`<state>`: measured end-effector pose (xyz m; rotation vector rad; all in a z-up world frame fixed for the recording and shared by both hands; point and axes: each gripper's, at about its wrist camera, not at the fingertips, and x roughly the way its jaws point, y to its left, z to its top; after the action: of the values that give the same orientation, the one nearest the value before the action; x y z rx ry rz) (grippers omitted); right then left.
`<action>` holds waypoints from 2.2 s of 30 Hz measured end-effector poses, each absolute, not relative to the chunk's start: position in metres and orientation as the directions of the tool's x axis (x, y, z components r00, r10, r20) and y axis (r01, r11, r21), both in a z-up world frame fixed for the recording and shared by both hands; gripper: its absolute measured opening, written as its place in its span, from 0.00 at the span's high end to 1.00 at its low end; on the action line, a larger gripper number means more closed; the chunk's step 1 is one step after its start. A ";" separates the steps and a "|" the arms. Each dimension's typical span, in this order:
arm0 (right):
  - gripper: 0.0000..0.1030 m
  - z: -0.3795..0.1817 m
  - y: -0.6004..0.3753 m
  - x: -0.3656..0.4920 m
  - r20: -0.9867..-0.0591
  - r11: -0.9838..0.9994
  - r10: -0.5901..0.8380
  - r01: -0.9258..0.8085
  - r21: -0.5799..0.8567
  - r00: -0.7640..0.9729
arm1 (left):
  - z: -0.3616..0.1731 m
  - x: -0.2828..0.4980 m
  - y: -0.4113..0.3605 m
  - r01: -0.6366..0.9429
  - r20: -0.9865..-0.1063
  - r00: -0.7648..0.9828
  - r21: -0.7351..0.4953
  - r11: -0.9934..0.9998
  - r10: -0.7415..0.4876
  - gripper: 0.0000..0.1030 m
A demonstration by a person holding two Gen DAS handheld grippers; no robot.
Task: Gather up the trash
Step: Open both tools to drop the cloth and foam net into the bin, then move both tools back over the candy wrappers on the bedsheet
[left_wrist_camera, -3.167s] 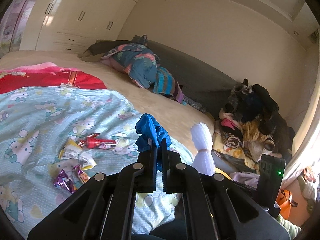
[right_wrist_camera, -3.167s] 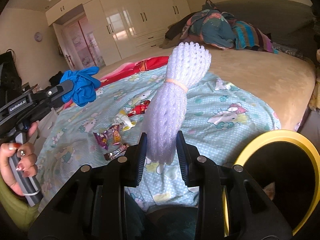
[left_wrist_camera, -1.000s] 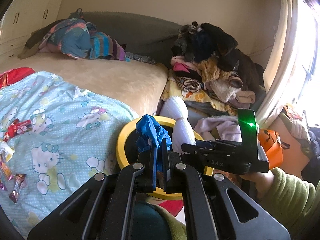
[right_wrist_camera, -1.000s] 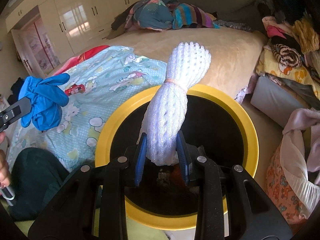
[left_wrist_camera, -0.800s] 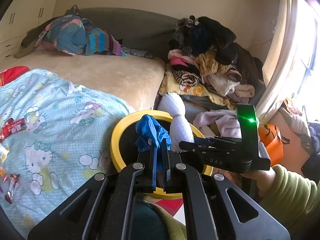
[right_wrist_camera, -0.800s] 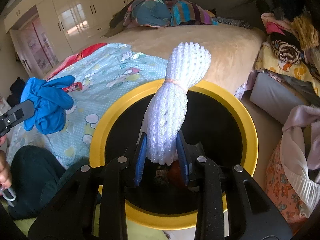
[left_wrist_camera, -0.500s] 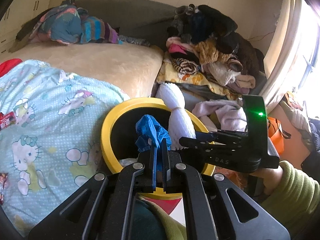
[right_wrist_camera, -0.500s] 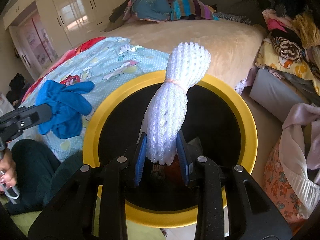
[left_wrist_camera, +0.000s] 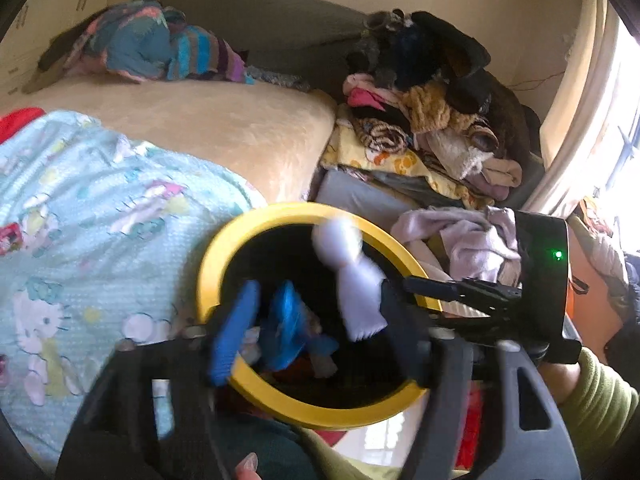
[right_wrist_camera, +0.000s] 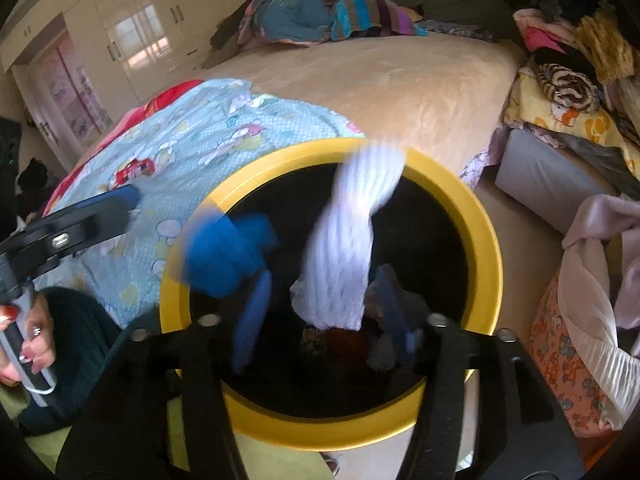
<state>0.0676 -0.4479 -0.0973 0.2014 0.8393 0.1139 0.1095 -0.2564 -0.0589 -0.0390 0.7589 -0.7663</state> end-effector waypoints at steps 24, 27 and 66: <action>0.21 -0.049 -0.391 0.055 -0.608 0.973 0.203 -0.091 0.211 0.768 | -0.004 0.085 -0.169 0.448 -0.510 0.726 -0.158 0.880 -0.462 0.07; 0.21 -0.046 -0.385 0.055 -0.602 0.972 0.215 -0.107 0.211 0.769 | 0.002 0.083 -0.160 0.431 -0.493 0.748 -0.150 0.890 -0.445 0.07; 0.18 -0.015 -0.231 0.075 -0.566 0.909 0.403 -0.384 0.160 0.719 | 0.026 0.094 -0.022 0.125 -0.384 0.900 -0.224 0.967 -0.205 0.06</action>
<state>0.0751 -0.2307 -0.0146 0.0316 0.6335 0.4353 0.0939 -0.0215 0.0257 -0.1967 0.4171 -0.1718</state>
